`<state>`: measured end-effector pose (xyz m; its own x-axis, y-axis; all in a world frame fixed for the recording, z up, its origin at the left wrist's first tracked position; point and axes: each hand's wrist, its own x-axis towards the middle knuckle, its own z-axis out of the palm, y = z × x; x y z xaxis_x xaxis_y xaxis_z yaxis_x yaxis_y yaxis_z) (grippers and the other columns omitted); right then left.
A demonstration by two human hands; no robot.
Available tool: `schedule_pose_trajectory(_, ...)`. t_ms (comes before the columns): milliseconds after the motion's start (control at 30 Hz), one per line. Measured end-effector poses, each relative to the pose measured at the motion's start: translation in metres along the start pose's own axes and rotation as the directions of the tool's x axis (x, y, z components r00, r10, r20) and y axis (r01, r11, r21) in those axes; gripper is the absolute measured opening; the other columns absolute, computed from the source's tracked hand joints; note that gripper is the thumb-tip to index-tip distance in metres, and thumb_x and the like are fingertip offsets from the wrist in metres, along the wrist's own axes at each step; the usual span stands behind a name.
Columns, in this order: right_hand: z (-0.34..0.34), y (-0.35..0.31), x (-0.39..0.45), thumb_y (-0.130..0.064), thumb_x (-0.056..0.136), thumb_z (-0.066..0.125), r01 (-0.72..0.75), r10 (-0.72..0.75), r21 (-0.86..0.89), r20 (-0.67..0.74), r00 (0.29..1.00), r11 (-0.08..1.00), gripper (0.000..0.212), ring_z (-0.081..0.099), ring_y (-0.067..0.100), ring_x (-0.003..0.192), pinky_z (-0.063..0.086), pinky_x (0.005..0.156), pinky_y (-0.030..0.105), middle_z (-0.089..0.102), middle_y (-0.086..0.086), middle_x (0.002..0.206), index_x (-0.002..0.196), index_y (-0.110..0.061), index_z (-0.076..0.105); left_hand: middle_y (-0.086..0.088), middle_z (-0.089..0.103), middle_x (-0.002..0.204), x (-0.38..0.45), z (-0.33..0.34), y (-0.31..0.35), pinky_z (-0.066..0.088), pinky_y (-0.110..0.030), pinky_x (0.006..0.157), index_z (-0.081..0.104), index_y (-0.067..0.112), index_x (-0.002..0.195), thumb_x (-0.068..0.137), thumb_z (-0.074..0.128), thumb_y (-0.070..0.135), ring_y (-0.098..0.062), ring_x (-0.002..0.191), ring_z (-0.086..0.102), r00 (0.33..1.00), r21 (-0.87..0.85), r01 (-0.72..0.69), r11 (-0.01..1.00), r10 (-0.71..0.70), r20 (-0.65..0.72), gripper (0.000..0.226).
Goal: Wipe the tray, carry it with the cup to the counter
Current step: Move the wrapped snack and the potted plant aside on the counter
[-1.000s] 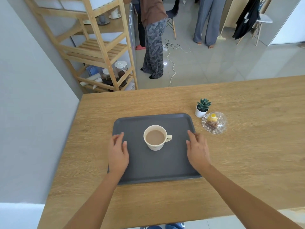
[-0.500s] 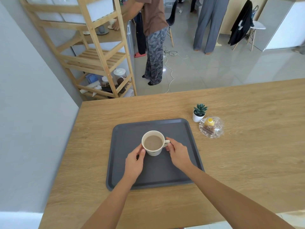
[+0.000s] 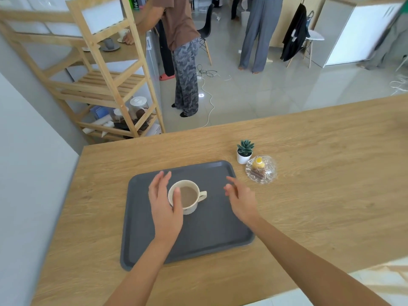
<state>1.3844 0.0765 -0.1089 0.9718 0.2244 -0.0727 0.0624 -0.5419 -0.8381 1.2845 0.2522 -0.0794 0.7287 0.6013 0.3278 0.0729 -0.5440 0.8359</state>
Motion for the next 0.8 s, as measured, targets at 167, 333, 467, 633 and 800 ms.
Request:
schedule_pose_trajectory(167, -0.067, 0.028, 0.025, -0.018, 0.095, 0.045, -0.107, 0.112, 0.035, -0.378, 0.919, 0.994, 0.025, 0.066, 0.028, 0.084, 0.047, 0.074, 0.032, 0.072, 0.010, 0.088, 0.111, -0.012, 0.064, 0.003, 0.056, 0.130, 0.013, 0.074, 0.059, 0.045, -0.024, 0.100, 0.053, 0.015, 0.134, 0.098, 0.051, 0.020, -0.005, 0.119, 0.053, 0.926, -0.164, -0.017, 0.986, 0.078, 0.370, 0.036)
schedule_pose_trajectory(333, -0.108, 0.062, 0.058, -0.029, 0.097, 0.043, -0.309, 0.317, 0.074, -0.307, 0.897, 0.948, 0.035, 0.058, 0.033, 0.110, 0.042, 0.088, 0.035, 0.066, 0.015, 0.117, 0.122, -0.009, 0.057, -0.006, 0.048, 0.146, 0.017, 0.163, 0.082, 0.036, -0.032, 0.108, 0.043, 0.009, 0.143, 0.099, 0.044, 0.035, -0.018, 0.133, 0.047, 0.695, -0.014, 0.343, 0.939, -0.244, 0.677, 0.051)
schedule_pose_trajectory(467, -0.116, 0.079, 0.076, -0.045, 0.095, 0.041, -0.333, 0.340, 0.081, -0.095, 0.936, 0.939, 0.050, 0.054, 0.027, 0.119, 0.041, 0.095, 0.035, 0.060, 0.009, 0.130, 0.134, -0.014, 0.047, -0.005, 0.034, 0.155, 0.026, 0.204, 0.088, 0.031, -0.031, 0.105, 0.029, 0.013, 0.150, 0.099, 0.041, 0.043, -0.023, 0.141, 0.035, 0.596, 0.056, 0.533, 0.844, -0.421, 0.683, 0.061)
schedule_pose_trajectory(633, -0.121, 0.086, 0.085, -0.055, 0.090, 0.047, -0.264, 0.261, 0.109, 0.041, 0.965, 0.958, 0.063, 0.057, 0.023, 0.118, 0.047, 0.100, 0.044, 0.060, 0.007, 0.132, 0.142, -0.021, 0.040, 0.004, 0.038, 0.152, 0.033, 0.224, 0.082, 0.034, -0.025, 0.094, 0.030, 0.026, 0.150, 0.097, 0.051, 0.036, -0.007, 0.123, 0.041, 0.626, -0.012, 0.538, 0.843, -0.390, 0.676, 0.057)
schedule_pose_trajectory(800, -0.126, 0.092, 0.092, -0.044, 0.086, 0.061, -0.265, 0.254, 0.172, 0.084, 0.964, 0.949, 0.058, 0.059, 0.021, 0.113, 0.050, 0.097, 0.043, 0.062, 0.008, 0.127, 0.139, -0.029, 0.042, 0.007, 0.044, 0.147, 0.034, 0.235, 0.074, 0.039, -0.029, 0.099, 0.048, 0.029, 0.140, 0.091, 0.064, 0.022, -0.012, 0.132, 0.042, 0.664, -0.062, 0.560, 0.826, -0.403, 0.630, 0.052)
